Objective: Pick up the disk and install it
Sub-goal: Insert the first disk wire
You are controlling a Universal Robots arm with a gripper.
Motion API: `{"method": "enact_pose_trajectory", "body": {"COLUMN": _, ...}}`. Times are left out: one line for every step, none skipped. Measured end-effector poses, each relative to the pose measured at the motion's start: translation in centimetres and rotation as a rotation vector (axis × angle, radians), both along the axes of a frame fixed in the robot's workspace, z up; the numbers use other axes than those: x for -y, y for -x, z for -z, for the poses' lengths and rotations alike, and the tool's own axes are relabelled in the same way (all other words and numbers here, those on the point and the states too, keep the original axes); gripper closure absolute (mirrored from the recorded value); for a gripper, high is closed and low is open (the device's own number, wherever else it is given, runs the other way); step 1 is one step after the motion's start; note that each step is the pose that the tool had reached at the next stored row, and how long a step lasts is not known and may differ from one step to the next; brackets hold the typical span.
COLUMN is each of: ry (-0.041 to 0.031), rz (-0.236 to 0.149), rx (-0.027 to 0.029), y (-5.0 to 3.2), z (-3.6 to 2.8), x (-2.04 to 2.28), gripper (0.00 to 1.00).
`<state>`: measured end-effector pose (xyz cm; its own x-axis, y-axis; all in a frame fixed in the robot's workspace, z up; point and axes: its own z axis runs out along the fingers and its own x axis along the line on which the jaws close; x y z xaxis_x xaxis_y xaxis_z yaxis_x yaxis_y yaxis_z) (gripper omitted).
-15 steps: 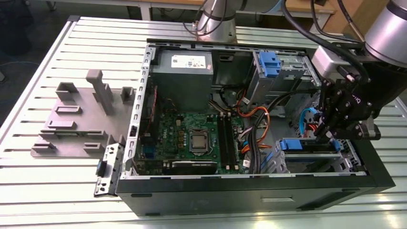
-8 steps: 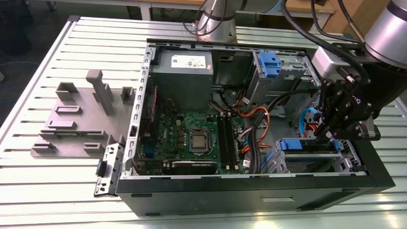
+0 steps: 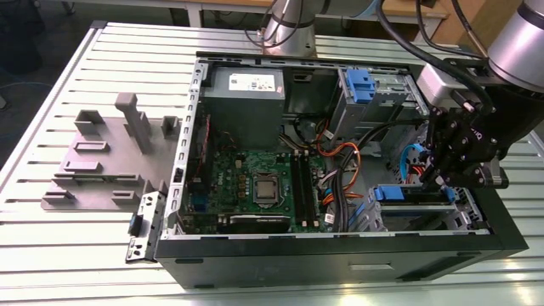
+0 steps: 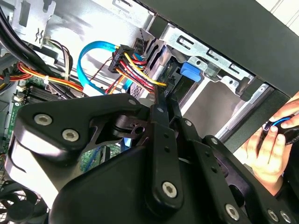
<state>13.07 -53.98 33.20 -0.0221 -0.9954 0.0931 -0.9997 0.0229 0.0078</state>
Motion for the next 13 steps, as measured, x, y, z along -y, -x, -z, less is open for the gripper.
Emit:
{"method": "enact_pose_trajectory", "body": {"ry": -0.0004, "rz": 0.0, "rx": 0.0, "y": 0.0, "z": 0.0, "x": 0.01, "gripper": 0.83}}
{"method": "enact_pose_trajectory", "body": {"ry": -0.0008, "rz": 0.0, "rx": 0.0, "y": -0.01, "z": 0.01, "x": 0.01, "gripper": 0.83}}
{"method": "enact_pose_trajectory", "body": {"ry": -0.0008, "rz": 0.0, "rx": 0.0, "y": -0.01, "z": 0.01, "x": 0.01, "gripper": 0.83}}
{"method": "enact_pose_trajectory", "body": {"ry": -0.0009, "rz": 0.0, "rx": 0.0, "y": -0.01, "z": 0.01, "x": 0.01, "gripper": 0.83}}
{"method": "enact_pose_trajectory", "body": {"ry": -0.001, "rz": 0.0, "rx": 0.0, "y": -0.01, "z": 0.01, "x": 0.01, "gripper": 0.83}}
{"method": "enact_pose_trajectory", "body": {"ry": -0.0011, "rz": 0.0, "rx": 0.0, "y": -0.01, "z": -0.01, "x": 0.02, "gripper": 0.83}}
{"method": "enact_pose_trajectory", "body": {"ry": -0.001, "rz": 0.0, "rx": 0.0, "y": -0.01, "z": -0.05, "x": 0.02, "gripper": 0.83}}
{"method": "enact_pose_trajectory", "body": {"ry": -0.0009, "rz": 0.0, "rx": 0.0001, "y": -0.01, "z": -0.11, "x": 0.02, "gripper": 0.83}}
{"method": "enact_pose_trajectory", "body": {"ry": -0.0009, "rz": 0.0, "rx": 0.0002, "y": -0.01, "z": -0.16, "x": 0.02, "gripper": 0.83}}
{"method": "enact_pose_trajectory", "body": {"ry": -0.001, "rz": 0.0, "rx": 0.0003, "y": -0.01, "z": -0.18, "x": 0.02, "gripper": 0.83}}
{"method": "enact_pose_trajectory", "body": {"ry": -0.0011, "rz": 0.0, "rx": 0.0003, "y": -0.01, "z": -0.18, "x": 0.02, "gripper": 0.83}}
{"method": "enact_pose_trajectory", "body": {"ry": -0.0009, "rz": 0.001, "rx": 0.0003, "y": -0.01, "z": -0.19, "x": 0.04, "gripper": 0.83}}
{"method": "enact_pose_trajectory", "body": {"ry": -0.0009, "rz": 0.001, "rx": 0.0004, "y": -0.01, "z": -0.19, "x": 0.06, "gripper": 0.83}}
